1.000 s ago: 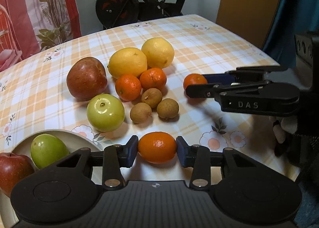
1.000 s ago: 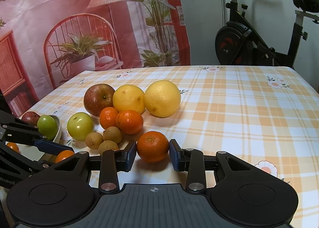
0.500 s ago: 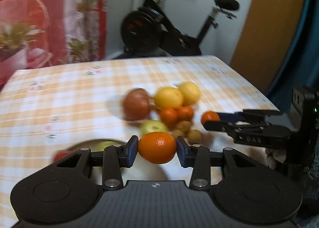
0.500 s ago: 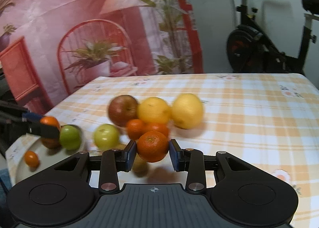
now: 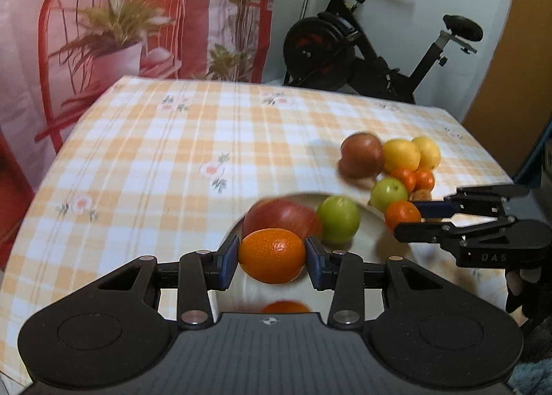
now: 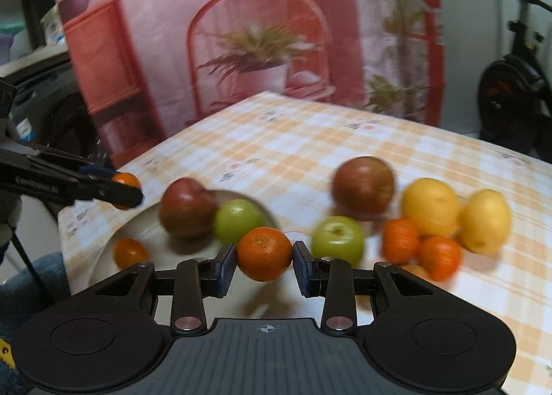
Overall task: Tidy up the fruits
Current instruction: 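Carry both tangerines onto the white plate and open both grippers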
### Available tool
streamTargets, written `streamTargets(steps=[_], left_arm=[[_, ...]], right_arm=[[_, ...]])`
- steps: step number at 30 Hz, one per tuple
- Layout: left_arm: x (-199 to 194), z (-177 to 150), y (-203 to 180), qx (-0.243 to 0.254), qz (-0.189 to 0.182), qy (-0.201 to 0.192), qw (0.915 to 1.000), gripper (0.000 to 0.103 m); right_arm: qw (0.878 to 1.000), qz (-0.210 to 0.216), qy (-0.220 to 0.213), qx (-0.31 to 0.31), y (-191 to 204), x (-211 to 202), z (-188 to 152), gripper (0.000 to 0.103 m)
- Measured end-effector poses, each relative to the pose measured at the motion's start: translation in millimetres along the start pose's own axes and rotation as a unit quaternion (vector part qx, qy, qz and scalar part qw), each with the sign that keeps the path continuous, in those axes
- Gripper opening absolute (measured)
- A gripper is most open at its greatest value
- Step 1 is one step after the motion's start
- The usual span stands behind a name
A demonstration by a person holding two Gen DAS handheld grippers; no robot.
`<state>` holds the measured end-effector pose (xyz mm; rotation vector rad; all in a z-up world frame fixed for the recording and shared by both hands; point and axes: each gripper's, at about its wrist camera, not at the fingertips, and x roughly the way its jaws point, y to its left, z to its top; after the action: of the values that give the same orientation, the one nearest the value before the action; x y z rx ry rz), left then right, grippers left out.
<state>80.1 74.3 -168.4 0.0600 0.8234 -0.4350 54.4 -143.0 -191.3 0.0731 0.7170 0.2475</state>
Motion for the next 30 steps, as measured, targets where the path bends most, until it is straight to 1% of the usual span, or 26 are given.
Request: streamTargets(steps=[6,14,18,30], left_arm=[[6.9,-9.7,4.7,0.006,0.004,0.005,1.0000,0.044],[14.2,-14.0,2.6,0.023,0.010,0.010,0.9996,0.044],[18.2,-14.9,-0.1,0.036,0.018,0.013,0.9991,0.044],[21.8,-15.1,-1.6,0.039,0.026,0.020,0.9987,0.046]], right_arm=[[0.999,0.004,0.039,-0.025,23.5,22.0,8.7,0.033],[0.997,-0.006,0.069,-0.034,29.0,35.4,10.3,0.033],[0.996,-0.010,0.077,-0.036,30.1,40.3,8.8,0.033],[0.996,-0.014,0.078,-0.030,28.9,43.5,9.2,0.034]])
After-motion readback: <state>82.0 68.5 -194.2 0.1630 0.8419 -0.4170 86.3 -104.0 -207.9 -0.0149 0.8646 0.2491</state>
